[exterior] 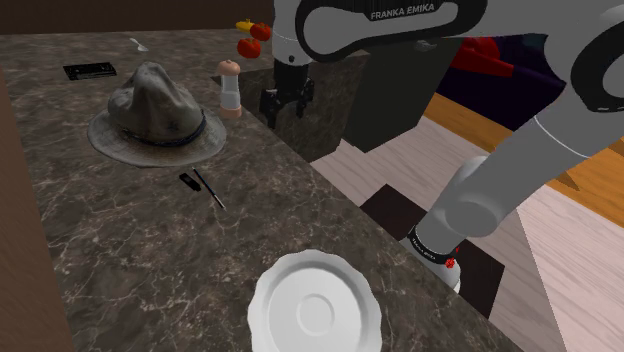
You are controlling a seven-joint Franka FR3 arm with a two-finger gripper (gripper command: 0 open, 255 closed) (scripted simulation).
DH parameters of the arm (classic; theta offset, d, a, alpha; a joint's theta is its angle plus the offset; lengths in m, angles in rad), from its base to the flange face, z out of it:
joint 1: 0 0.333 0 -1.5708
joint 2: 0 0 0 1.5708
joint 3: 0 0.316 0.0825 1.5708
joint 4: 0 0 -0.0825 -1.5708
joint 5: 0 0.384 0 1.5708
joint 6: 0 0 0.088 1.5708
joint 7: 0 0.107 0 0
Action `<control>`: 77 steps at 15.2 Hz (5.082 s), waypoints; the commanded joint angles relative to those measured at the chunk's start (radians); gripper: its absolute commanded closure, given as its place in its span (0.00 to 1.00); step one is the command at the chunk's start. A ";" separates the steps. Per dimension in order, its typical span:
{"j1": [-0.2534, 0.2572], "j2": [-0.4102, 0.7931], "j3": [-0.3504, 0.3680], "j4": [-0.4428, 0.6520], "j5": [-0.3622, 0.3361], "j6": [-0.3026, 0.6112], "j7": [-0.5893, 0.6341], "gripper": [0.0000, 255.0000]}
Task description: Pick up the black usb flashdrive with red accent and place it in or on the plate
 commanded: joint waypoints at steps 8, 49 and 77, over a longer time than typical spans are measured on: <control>0.069 0.312 0.086 0.242 -0.071 0.014 0.151 0.00; 0.250 0.781 0.106 0.692 -0.195 -0.039 0.297 1.00; 0.256 0.244 0.229 0.130 0.014 0.025 0.406 1.00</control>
